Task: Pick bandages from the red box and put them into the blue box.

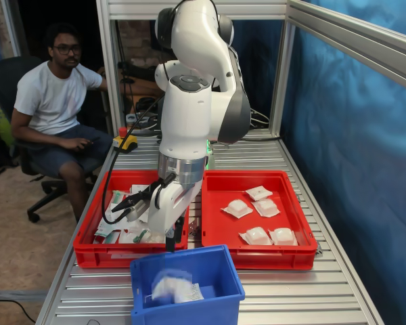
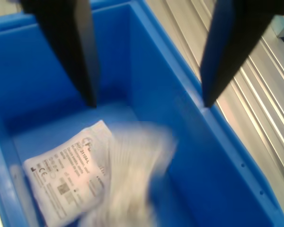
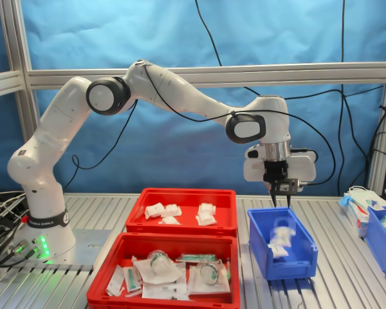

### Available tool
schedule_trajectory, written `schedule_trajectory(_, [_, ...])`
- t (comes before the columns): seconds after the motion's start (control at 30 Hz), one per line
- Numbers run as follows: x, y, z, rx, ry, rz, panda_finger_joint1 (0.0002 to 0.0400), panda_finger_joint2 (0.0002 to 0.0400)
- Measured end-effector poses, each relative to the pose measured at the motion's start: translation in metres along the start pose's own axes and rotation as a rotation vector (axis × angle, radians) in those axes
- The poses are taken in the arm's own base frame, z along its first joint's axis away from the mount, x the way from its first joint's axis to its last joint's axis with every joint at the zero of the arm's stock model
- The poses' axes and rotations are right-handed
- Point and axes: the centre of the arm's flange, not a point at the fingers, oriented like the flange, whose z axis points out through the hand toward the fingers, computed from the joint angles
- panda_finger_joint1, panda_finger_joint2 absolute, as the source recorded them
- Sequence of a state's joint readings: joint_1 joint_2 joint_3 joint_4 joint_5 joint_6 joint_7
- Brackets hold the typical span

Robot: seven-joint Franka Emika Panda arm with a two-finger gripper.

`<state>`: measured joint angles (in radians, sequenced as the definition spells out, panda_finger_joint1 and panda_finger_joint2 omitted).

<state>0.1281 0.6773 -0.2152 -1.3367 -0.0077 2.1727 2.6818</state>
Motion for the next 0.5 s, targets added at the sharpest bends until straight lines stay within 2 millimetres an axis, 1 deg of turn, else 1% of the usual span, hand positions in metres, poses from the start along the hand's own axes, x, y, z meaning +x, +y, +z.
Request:
schedule_trajectory(0.03, [0.0, 0.0, 0.0, 0.0, 0.0, 0.0, 0.0177, 0.0177])
schedule_trajectory(0.1, [0.0, -0.0001, 0.0, 0.0, 0.0, 0.0, 0.0177, 0.0177])
schedule_trajectory(0.13, [0.0, -0.0002, 0.0, 0.0, 0.0, 0.0, 0.0227, 0.0227])
schedule_trajectory(0.27, [0.0, -0.0002, 0.0, 0.0, 0.0, 0.0, 0.0227, 0.0227])
schedule_trajectory(0.3, [0.0001, -0.0002, 0.0, 0.001, 0.0, 0.0, 0.0277, 0.0277])
schedule_trajectory(0.43, [0.0001, -0.0002, 0.0, 0.001, 0.0, 0.0, 0.0277, 0.0277])
schedule_trajectory(0.47, [0.0001, -0.0002, 0.0, 0.001, 0.0, 0.0, 0.0327, 0.0327])
schedule_trajectory(0.5, [0.0001, -0.0002, -0.0001, 0.001, 0.0, 0.0, 0.0327, 0.0327])
